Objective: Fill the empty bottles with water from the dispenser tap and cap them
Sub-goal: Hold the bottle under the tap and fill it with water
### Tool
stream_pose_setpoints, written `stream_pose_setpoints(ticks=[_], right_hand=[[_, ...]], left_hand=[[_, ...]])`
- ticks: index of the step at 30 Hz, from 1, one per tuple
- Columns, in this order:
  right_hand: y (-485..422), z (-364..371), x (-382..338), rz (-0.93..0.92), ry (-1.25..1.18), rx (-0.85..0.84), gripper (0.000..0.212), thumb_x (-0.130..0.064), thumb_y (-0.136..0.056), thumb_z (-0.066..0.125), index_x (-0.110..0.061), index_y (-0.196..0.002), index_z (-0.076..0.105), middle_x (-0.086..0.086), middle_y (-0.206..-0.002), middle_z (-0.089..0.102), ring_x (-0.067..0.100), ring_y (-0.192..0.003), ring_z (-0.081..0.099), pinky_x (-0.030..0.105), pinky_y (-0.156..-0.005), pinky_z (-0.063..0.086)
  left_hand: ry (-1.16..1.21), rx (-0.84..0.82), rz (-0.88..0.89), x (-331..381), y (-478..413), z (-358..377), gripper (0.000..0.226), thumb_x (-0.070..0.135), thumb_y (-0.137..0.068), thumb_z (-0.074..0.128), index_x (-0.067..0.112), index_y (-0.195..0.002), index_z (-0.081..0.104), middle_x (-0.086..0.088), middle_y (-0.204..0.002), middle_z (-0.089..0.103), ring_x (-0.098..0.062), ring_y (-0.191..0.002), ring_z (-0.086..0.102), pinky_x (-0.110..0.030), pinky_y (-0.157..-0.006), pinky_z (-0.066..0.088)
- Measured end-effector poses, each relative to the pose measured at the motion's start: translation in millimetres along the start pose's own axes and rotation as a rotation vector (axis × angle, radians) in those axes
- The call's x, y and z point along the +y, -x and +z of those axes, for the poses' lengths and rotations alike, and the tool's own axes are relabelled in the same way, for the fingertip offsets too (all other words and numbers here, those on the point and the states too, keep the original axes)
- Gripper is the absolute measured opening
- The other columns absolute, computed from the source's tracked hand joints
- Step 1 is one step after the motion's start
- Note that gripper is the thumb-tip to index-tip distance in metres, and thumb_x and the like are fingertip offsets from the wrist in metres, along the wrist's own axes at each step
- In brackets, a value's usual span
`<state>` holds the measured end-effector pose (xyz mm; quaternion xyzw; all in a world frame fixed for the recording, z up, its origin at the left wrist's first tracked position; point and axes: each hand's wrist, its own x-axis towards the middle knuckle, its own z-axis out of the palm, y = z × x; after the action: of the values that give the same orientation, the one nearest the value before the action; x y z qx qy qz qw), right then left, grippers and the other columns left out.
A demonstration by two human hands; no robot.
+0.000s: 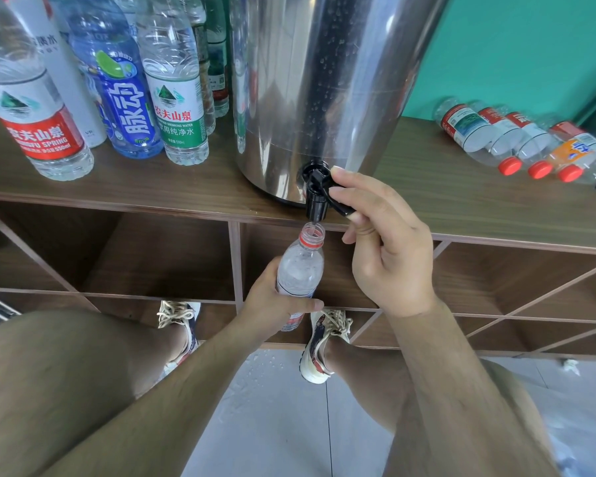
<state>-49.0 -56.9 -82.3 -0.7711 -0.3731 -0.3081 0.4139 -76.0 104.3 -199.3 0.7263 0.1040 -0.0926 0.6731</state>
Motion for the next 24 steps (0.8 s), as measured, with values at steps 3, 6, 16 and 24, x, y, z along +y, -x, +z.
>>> stream_pose_setpoints(ticks=[3,6,16,24], right_hand=[[0.2,0.2,0.1,0.000,-0.001,0.001,0.052,0.024,-0.090,0.045,-0.007,-0.124,0.068,0.004,-0.141,0.062,0.005,-0.084,0.063,0.029,-0.072,0.055],[0.1,-0.1,0.4,0.002,0.001,0.001,0.052,0.025,-0.089,0.044,-0.006,-0.123,0.069,0.005,-0.141,0.062,0.002,-0.086,0.062,0.028,-0.074,0.054],[1.4,1.0,1.5,0.011,-0.012,0.005,0.059,0.026,-0.087,0.044,-0.012,-0.125,0.067,0.001,-0.141,0.062,0.002,-0.084,0.063,0.028,-0.073,0.054],[-0.6,2.7,-1.8,-0.005,0.014,0.029,0.065,0.034,-0.079,0.043,-0.008,-0.122,0.069,0.002,-0.139,0.063,0.010,-0.102,0.067,0.021,-0.081,0.052]], left_hand=[[0.011,0.002,0.004,-0.6,0.3,-0.5,0.084,0.015,-0.070,0.093,0.040,-0.133,0.044,0.010,-0.126,0.059,-0.019,-0.119,0.057,-0.036,-0.099,0.052],[0.028,0.002,0.010,0.3,1.1,-0.5,0.083,0.014,-0.070,0.093,0.041,-0.131,0.044,0.012,-0.125,0.059,-0.017,-0.116,0.057,-0.029,-0.092,0.051],[0.039,-0.003,0.022,1.1,1.5,-0.7,0.073,0.014,-0.070,0.093,0.044,-0.118,0.046,0.016,-0.119,0.059,-0.010,-0.108,0.058,-0.016,-0.072,0.046],[0.023,0.002,0.020,3.6,2.5,-1.1,0.079,0.015,-0.071,0.093,0.042,-0.125,0.043,0.019,-0.117,0.057,-0.006,-0.104,0.057,-0.014,-0.071,0.044]])
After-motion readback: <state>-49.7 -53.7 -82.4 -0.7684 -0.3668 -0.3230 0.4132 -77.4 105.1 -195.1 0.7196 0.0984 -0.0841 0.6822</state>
